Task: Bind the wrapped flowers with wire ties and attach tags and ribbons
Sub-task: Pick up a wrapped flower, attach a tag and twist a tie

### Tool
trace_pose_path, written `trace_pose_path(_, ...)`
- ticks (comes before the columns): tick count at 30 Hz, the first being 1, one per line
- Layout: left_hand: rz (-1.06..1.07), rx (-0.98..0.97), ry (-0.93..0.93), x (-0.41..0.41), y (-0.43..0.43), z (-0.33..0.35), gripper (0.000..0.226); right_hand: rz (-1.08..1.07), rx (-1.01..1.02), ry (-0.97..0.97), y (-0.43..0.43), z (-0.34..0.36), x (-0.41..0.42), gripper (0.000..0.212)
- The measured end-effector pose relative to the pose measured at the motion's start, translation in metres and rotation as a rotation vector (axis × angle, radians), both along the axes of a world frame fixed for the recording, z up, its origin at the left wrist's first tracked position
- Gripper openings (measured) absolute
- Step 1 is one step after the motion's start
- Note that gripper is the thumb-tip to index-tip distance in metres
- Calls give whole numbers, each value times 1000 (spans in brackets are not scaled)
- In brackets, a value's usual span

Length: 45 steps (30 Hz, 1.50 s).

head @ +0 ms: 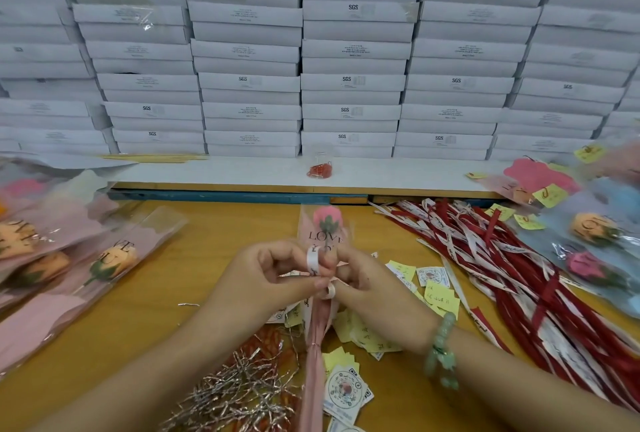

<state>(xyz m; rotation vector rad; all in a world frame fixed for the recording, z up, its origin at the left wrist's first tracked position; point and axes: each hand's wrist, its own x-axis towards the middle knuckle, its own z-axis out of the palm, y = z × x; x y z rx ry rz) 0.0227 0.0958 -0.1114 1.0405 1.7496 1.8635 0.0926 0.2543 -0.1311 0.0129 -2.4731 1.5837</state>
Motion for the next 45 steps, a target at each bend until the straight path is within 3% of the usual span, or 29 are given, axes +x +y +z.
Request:
trace_pose_path(9, 72, -28, -6, -5, -16, -13, 9, 104, -451, -256, 13, 6, -2, 19)
trace_pose_path(13, 57, -32, 11, -6, -16, -12, 9, 96, -547, -306, 19, 16, 0, 24)
trace_pose_path(21, 71, -125, 61, -11, -31, -15, 14, -152, -269, -103, 38, 21, 31, 26)
trace_pose_path(25, 135, -202, 90, -18, -51, -25, 18, -202, -154, -30, 54, 10, 56, 44)
trace_pose_path(32, 225, -272, 111, -21, -59, -17, 25, -324, 151, 56, 67, -13, 67, 52)
trace_pose_path(34, 231, -235, 94, -19, -62, -17, 25, -348, 331, 72, 68, -17, 68, 53)
trace_pose_path(37, 229, -243, 100, -19, -67, -17, 29, -348, 549, 125, 67, -19, 71, 52)
trace_pose_path(40, 143, -341, 158, -28, -72, -15, 39, -315, 583, 140, 66, -19, 72, 53)
trace_pose_path(45, -28, -377, 212, -35, -78, -13, 37, -207, 624, 93, 62, -10, 75, 51)
